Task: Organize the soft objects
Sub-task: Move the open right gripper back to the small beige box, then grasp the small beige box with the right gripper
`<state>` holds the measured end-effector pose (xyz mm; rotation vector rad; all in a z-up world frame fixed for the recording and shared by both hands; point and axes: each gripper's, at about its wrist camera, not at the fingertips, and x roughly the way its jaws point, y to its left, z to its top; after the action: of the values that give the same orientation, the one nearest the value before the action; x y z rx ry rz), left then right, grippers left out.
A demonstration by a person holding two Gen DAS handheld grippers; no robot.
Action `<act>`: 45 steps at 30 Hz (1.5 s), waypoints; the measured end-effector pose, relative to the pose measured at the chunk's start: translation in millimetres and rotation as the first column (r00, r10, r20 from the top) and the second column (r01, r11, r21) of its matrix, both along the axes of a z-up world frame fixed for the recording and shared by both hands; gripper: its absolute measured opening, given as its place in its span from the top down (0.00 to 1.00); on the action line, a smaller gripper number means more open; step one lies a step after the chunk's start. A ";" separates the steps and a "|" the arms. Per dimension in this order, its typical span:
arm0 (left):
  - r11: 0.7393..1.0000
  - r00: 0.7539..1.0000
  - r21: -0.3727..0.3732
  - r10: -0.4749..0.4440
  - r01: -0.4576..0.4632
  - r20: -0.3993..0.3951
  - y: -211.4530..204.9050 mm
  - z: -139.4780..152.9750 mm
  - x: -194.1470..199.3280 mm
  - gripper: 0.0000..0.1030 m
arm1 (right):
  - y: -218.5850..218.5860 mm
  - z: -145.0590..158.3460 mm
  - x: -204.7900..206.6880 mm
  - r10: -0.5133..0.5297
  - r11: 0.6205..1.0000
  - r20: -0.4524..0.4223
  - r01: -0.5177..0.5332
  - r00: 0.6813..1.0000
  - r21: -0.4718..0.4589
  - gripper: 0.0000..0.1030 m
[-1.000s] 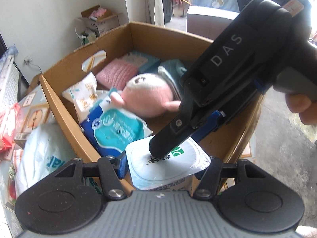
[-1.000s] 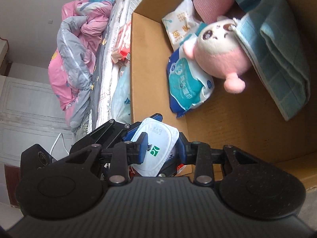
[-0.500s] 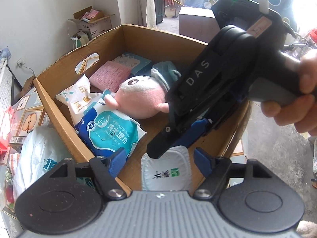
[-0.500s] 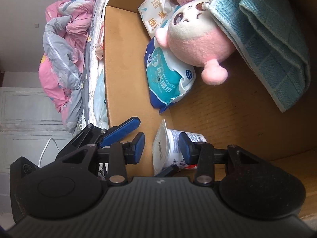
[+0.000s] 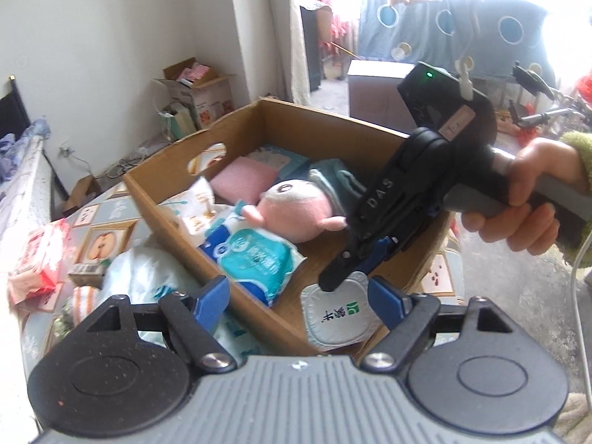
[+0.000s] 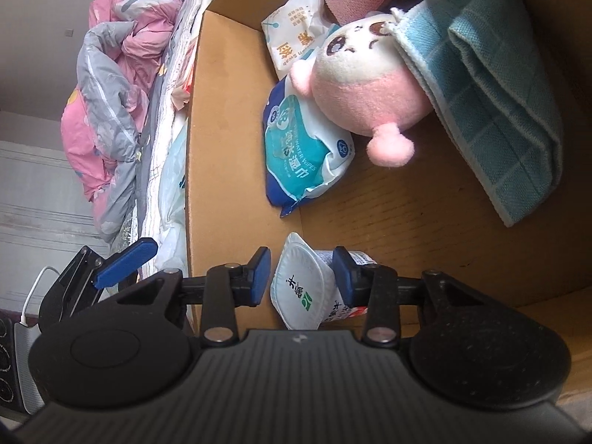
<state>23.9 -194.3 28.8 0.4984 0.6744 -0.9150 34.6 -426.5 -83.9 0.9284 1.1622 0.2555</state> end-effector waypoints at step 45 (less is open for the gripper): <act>0.902 0.900 0.140 0.424 -0.409 -0.098 109.5 -90.6 225.1 0.43 | 202.6 22.7 346.4 0.426 0.832 0.059 -0.365 0.903 -0.418 0.52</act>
<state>249.0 -84.8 -61.8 0.3789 0.9138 -0.5040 381.1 -224.0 -61.2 0.2927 1.2018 0.4002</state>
